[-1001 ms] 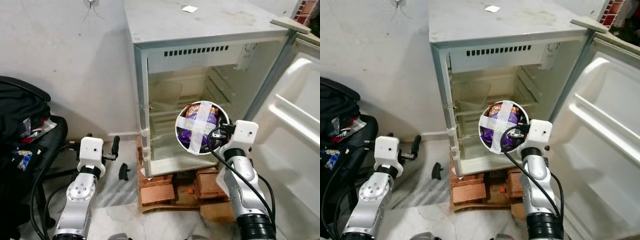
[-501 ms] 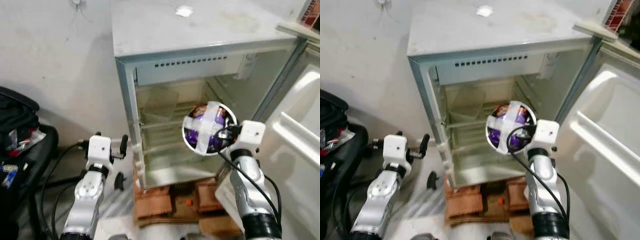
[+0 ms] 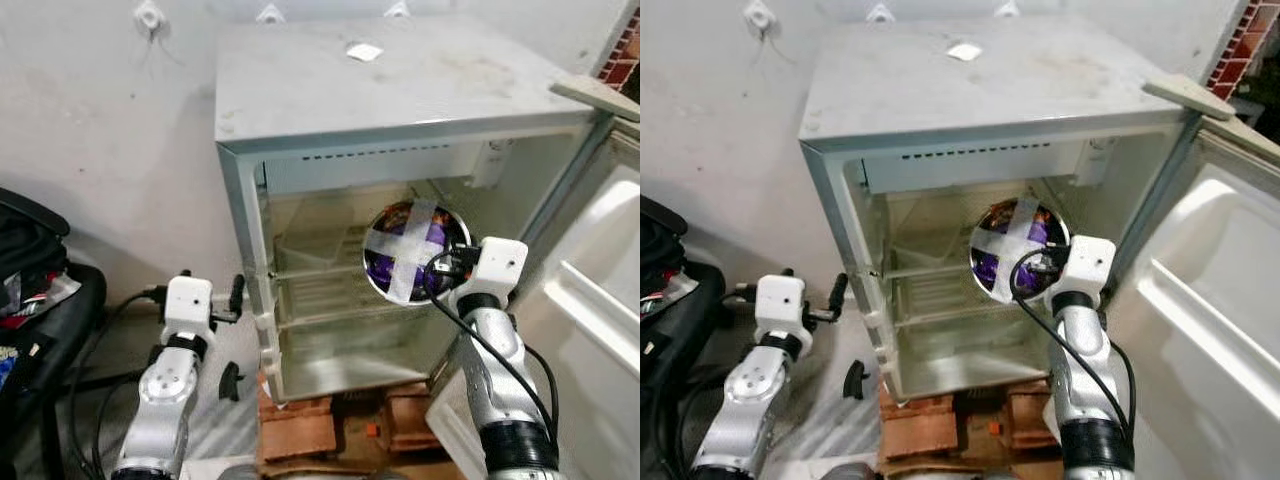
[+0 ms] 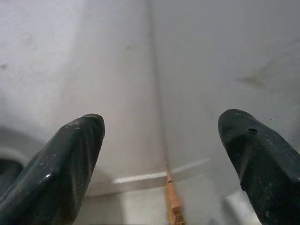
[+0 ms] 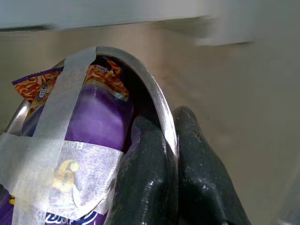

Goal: Restocking fridge

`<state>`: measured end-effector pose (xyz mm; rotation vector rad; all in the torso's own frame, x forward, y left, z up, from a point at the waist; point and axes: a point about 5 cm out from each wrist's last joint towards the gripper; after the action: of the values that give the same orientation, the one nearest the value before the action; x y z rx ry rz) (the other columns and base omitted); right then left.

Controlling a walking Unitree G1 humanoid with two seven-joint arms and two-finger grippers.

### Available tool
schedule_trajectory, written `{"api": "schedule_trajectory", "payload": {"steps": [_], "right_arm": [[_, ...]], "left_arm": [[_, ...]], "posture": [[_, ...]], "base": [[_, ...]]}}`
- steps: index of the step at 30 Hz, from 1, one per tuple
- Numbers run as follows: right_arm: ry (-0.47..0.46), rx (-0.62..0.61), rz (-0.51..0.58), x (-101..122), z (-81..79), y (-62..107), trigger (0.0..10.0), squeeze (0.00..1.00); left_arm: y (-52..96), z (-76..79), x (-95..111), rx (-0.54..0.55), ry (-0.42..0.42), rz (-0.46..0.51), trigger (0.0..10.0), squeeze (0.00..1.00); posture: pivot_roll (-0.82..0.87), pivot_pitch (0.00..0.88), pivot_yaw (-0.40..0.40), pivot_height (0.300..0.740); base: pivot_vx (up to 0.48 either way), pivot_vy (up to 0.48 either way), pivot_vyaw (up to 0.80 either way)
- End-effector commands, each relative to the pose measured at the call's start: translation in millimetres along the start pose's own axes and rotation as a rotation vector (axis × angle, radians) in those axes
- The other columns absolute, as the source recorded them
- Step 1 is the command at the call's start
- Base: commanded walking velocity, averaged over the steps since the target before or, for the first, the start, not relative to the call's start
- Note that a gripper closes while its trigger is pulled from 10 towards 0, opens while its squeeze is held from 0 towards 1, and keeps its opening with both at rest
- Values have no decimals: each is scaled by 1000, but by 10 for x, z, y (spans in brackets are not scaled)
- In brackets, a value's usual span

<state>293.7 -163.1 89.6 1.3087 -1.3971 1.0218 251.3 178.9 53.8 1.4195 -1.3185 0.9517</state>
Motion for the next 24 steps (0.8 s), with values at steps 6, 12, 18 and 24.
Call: {"api": "schedule_trajectory", "payload": {"steps": [6,12,18,24], "right_arm": [[-5,2,7,13,-39,-34,10000,0],[-25,-30,-21,-11,-60,-108,10000,0],[-55,-65,-45,-9,-97,-248,10000,0],[-98,-191,-48,28,11,-424,10000,0]], "left_arm": [[99,13,-19,-37,32,-52,10000,0],[300,42,-92,-127,20,-75,10000,0],[413,19,-8,-112,-11,-73,10000,0],[584,53,24,-132,-28,-81,10000,0]], "posture": [[55,19,-25,740],[87,53,-39,740],[129,112,-57,740],[153,151,-66,740]], "base": [[0,0,0],[0,0,0],[0,0,0],[0,0,0]]}}
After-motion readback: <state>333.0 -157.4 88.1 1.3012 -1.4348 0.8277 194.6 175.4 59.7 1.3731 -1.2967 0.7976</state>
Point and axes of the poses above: a point about 5 cm out from each wrist's last joint towards the gripper, its own y axis pointing back from the gripper into the wrist, its own x axis along the axis of the wrist's last joint, z = x × y, and after that the axes turned 7 degrees about -y, right-handed
